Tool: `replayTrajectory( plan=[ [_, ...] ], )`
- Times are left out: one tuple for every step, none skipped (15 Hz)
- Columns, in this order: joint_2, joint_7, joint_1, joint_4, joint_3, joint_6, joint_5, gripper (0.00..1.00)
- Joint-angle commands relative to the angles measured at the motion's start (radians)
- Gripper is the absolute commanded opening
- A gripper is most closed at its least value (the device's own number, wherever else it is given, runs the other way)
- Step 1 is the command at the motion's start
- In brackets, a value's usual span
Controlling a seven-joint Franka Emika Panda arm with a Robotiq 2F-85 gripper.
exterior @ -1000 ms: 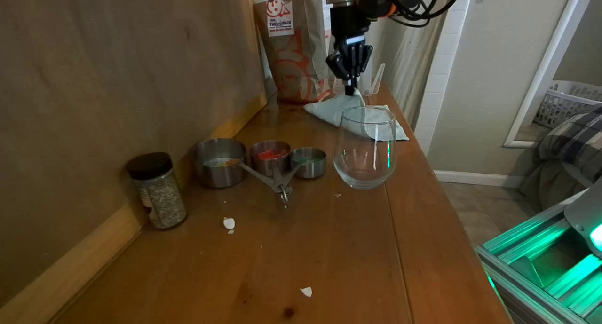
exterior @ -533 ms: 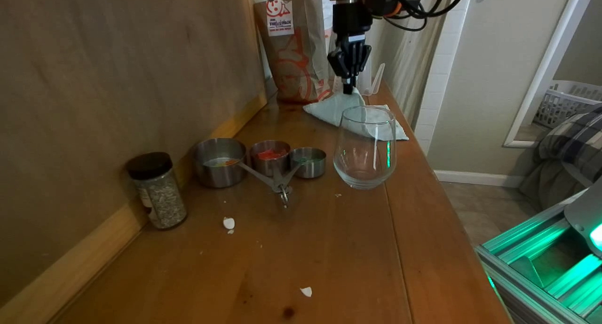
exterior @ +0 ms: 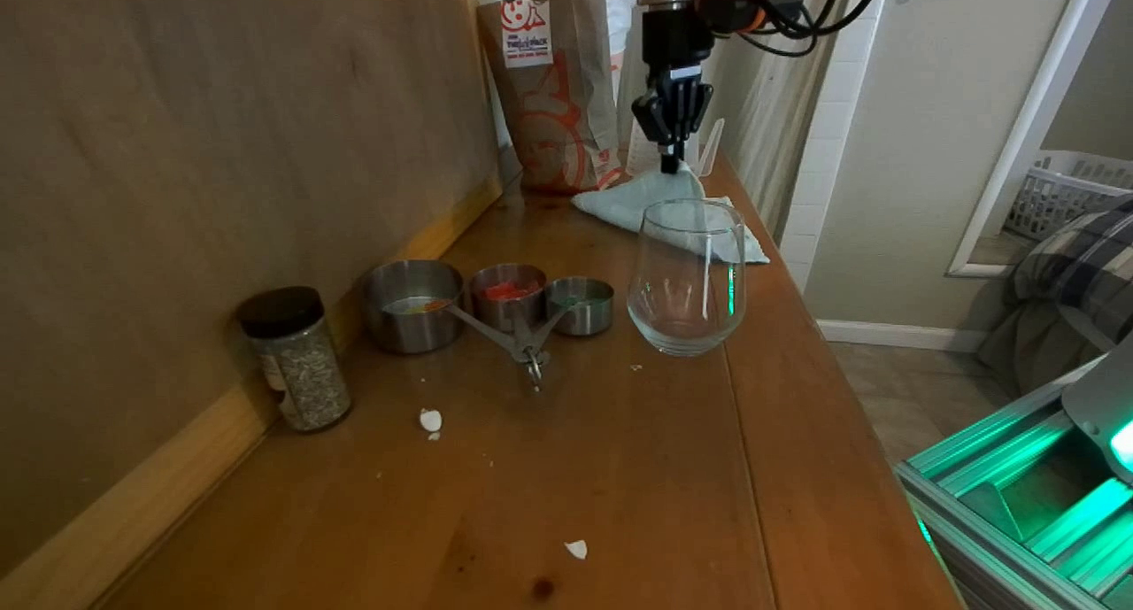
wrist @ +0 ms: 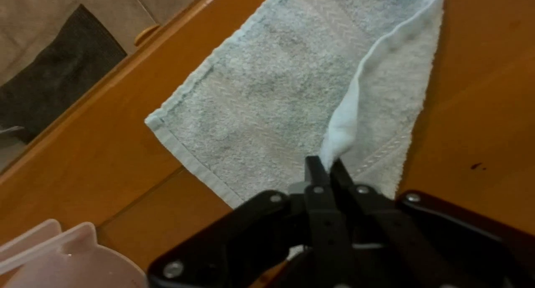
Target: Pick up the gummy bear on the table and place it in the center of the white cloth, fold the white cloth diagonally in half, fold it diagonally again into a quarter
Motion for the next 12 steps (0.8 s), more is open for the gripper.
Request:
replayTrajectory(
  plan=[
    [-0.002, -0.005, -0.035, -0.012, -0.026, 0.004, -0.038, 0.06],
    [0.001, -0.015, -0.041, -0.014, -0.031, 0.003, -0.035, 0.06],
    [0.005, -0.018, -0.046, -0.018, -0.035, 0.007, -0.036, 0.06],
    [0.010, -0.025, -0.049, -0.023, -0.038, 0.011, -0.033, 0.06],
    [0.015, -0.025, -0.052, -0.027, -0.041, 0.012, -0.034, 0.06],
    [0.020, -0.027, -0.053, -0.030, -0.043, 0.013, -0.036, 0.06],
    [0.025, -0.021, -0.056, -0.032, -0.046, 0.013, -0.047, 0.06],
    [0.029, -0.016, -0.058, -0.035, -0.050, 0.017, -0.058, 0.06],
    [0.032, -0.015, -0.061, -0.036, -0.053, 0.020, -0.066, 0.06],
    [0.035, -0.010, -0.063, -0.036, -0.057, 0.024, -0.084, 0.06],
    [0.038, -0.009, -0.065, -0.036, -0.060, 0.025, -0.097, 0.06],
    [0.040, -0.009, -0.066, -0.035, -0.063, 0.026, -0.111, 0.06]
  ],
)
